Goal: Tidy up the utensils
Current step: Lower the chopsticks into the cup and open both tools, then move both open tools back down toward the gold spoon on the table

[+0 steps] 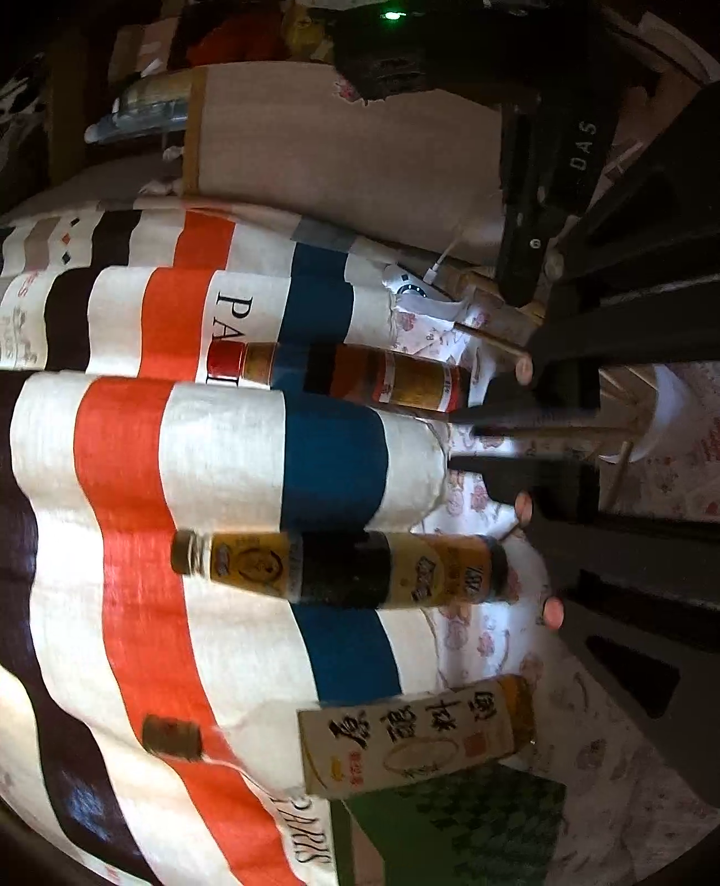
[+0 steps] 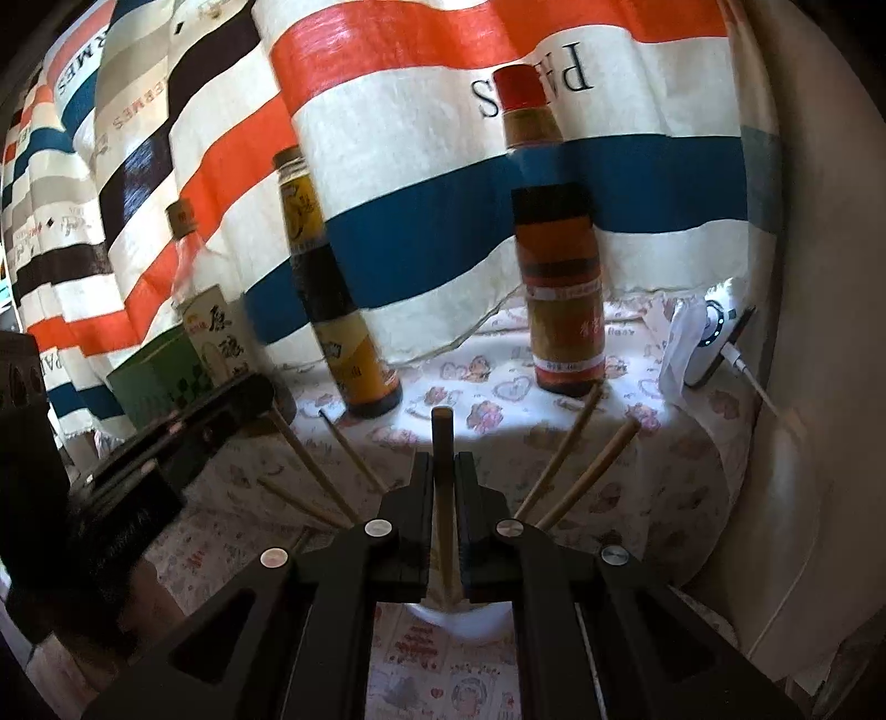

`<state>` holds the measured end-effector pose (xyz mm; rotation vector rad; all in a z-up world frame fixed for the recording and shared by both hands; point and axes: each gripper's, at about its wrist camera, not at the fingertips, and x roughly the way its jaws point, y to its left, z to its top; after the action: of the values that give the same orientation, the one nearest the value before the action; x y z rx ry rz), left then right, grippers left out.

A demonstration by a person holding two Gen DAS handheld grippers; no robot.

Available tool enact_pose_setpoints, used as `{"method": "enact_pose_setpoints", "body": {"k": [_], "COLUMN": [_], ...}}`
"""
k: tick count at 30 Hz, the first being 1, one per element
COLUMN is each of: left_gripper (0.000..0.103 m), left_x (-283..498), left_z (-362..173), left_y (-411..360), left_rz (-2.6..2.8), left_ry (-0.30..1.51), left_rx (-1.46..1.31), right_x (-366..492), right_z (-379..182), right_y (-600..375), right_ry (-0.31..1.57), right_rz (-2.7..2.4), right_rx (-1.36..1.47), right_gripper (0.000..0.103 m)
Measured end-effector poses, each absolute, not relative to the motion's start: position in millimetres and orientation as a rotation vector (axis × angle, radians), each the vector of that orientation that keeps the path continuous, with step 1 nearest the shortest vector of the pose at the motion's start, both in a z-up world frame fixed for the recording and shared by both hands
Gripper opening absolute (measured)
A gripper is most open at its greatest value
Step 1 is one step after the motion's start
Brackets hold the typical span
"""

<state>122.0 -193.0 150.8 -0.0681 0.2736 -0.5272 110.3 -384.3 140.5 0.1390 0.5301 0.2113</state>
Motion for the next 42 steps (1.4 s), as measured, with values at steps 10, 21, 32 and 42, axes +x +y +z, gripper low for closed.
{"method": "enact_pose_setpoints", "body": {"k": [10,21,32,42], "left_gripper": [0.068,0.1,0.102,0.102], "left_x": [86,30,-17,1], "left_z": [169,171,128,62], "left_y": [-144,-84,-35,3], "left_rz": [-0.415,-0.255,-0.173,-0.069], "left_ry": [0.208,0.121,0.105,0.263], "left_rx": [-0.075,-0.029,-0.038,-0.093], "right_x": [96,31,-3,8], "right_z": [149,177,145,72], "right_y": [-383,-349,-316,-309], "right_ry": [0.492,0.324,0.328,0.353], "right_rz": [0.161,0.151,0.186,-0.03], "right_rx": [0.175,0.078,0.136,0.091], "right_gripper": [0.048,0.078,0.089,0.102]}}
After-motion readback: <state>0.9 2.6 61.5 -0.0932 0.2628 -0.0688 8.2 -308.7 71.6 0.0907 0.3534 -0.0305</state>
